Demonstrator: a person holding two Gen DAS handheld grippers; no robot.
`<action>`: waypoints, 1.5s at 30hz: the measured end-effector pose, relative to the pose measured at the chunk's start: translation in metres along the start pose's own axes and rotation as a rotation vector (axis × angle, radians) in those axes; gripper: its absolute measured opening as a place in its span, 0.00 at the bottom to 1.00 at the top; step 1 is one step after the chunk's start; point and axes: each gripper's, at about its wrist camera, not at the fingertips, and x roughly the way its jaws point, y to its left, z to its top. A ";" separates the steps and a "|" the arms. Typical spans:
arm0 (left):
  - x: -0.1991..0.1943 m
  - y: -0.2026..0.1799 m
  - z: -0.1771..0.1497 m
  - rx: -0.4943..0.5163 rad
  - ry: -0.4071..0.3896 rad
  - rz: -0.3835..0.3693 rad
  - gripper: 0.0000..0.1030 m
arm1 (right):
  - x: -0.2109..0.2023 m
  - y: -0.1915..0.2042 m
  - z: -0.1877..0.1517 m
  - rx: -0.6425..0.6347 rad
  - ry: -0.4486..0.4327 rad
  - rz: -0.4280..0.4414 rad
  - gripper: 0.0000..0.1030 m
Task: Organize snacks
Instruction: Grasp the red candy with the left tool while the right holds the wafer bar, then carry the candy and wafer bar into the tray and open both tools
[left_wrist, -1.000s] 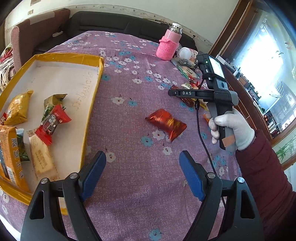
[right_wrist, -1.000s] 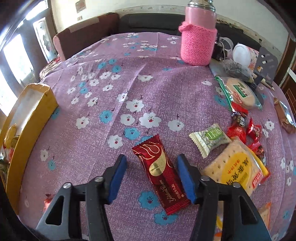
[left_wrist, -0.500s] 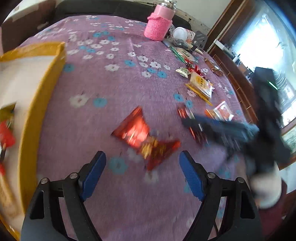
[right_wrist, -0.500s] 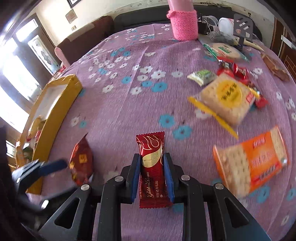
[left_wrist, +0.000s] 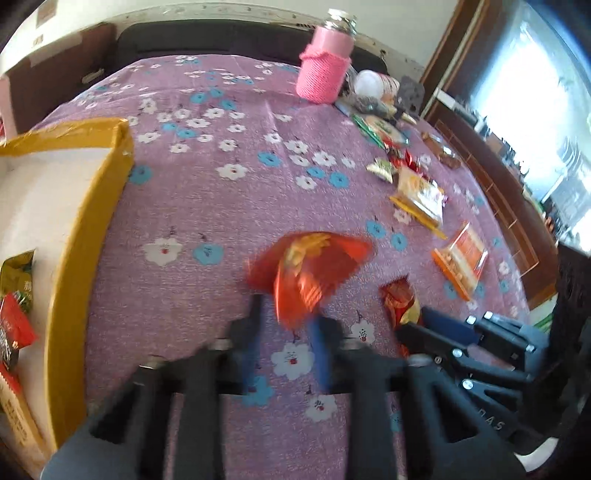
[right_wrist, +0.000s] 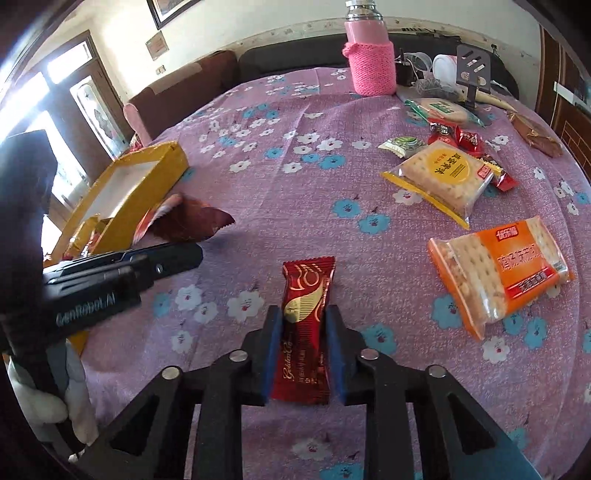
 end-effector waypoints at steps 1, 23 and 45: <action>-0.003 0.003 0.000 -0.012 -0.005 -0.005 0.12 | -0.001 0.000 -0.001 0.006 -0.003 0.007 0.18; 0.033 -0.003 0.022 0.231 0.047 0.181 0.72 | 0.005 0.020 -0.006 -0.009 -0.040 0.018 0.47; -0.124 0.106 0.018 -0.103 -0.242 0.093 0.39 | -0.035 0.083 0.020 -0.032 -0.164 0.179 0.23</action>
